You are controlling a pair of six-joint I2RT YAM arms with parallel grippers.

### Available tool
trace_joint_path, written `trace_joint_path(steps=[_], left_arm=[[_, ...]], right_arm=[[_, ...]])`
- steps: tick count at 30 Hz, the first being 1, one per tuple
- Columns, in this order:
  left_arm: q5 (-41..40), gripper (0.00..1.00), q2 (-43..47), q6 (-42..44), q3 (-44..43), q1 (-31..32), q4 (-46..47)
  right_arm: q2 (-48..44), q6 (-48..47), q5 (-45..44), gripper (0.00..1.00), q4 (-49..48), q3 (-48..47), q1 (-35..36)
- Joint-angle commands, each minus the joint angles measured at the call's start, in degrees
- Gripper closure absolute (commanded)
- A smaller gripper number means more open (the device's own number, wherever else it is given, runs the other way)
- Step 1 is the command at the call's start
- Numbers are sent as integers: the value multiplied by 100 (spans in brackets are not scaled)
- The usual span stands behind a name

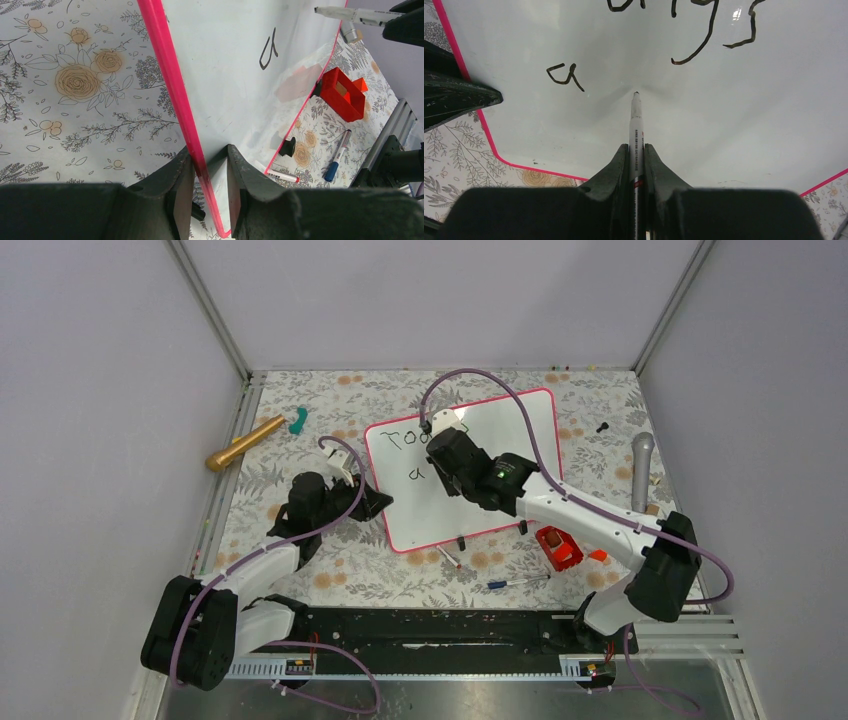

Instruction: Write a sentence on the whiteboard

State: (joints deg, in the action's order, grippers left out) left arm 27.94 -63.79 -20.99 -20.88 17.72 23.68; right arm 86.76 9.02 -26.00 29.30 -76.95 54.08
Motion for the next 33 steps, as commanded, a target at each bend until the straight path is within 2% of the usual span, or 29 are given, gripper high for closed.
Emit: trace_joint_path(steps=[1,33], left_arm=[[-322,87,31,315,-100,3,73],[-317,87,25,315,-103,2,75]], right_arm=[[98,-24,-76,100,-8,-175,-53],[493,-65,-77,100,-57,-391,-175]])
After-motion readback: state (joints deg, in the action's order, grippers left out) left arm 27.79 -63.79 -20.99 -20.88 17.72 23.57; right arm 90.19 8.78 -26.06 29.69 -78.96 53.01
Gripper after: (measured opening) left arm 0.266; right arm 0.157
